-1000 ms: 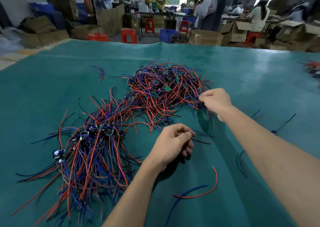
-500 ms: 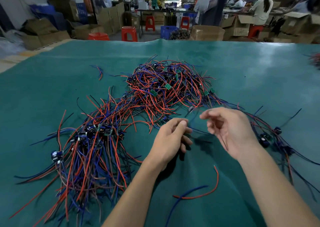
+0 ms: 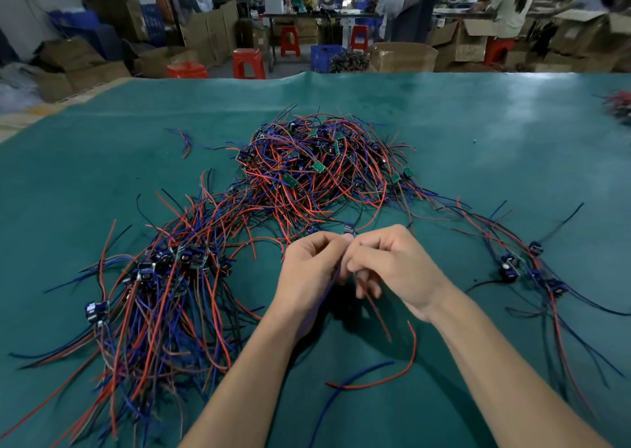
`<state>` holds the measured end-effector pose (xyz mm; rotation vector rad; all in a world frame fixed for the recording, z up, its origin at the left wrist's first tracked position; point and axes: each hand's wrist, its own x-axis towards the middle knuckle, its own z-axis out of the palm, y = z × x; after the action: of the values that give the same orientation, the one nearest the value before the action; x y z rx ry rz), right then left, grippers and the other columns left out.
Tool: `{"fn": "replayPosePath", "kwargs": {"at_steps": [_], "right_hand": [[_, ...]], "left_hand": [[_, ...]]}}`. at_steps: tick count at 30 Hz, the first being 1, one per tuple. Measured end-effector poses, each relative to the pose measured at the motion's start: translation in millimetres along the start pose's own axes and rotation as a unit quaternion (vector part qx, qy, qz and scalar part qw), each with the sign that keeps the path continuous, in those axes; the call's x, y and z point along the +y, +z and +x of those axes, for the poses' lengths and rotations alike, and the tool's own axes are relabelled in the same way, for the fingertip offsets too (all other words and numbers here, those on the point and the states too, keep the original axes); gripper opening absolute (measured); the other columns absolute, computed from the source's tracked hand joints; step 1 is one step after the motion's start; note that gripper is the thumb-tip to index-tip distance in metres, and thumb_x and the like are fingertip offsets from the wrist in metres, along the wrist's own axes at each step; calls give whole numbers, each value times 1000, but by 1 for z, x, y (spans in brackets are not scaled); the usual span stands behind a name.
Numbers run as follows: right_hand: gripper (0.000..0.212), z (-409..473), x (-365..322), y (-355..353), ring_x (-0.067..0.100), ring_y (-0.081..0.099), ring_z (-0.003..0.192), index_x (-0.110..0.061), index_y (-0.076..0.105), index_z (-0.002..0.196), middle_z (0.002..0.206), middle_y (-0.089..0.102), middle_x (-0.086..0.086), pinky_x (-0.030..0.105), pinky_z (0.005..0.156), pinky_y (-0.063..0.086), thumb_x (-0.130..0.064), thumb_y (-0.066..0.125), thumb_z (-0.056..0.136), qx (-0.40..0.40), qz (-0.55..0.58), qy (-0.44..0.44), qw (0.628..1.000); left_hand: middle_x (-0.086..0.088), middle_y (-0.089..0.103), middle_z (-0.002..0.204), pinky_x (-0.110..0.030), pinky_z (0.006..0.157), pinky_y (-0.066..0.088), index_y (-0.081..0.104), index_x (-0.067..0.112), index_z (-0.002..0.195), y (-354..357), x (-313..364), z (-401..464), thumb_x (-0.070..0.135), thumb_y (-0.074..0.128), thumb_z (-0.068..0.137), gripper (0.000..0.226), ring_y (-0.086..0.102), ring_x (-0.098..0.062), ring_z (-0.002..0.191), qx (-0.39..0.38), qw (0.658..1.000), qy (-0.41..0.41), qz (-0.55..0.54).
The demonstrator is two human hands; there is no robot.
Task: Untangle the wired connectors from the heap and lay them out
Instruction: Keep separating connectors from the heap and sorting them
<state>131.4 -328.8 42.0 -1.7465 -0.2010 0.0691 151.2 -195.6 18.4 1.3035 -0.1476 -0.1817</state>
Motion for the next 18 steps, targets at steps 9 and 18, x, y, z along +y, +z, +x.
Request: {"fn": "replayPosePath", "kwargs": {"at_steps": [9, 18], "right_hand": [[27, 6, 7, -13, 19, 53, 42, -10, 69, 73, 59, 66, 7, 21, 37, 32, -26, 66, 95, 168, -8, 108, 980], [9, 8, 4, -10, 10, 56, 52, -11, 79, 76, 85, 72, 7, 19, 42, 39, -7, 77, 84, 190, 271, 114, 937]], "left_hand": [[-3, 63, 62, -16, 45, 40, 67, 5, 87, 0, -4, 3, 6, 58, 97, 13, 54, -9, 51, 16, 1000, -3, 7], [2, 51, 54, -15, 42, 32, 69, 17, 75, -1, -3, -3, 11, 60, 96, 24, 40, -7, 44, -39, 997, -2, 59]]}}
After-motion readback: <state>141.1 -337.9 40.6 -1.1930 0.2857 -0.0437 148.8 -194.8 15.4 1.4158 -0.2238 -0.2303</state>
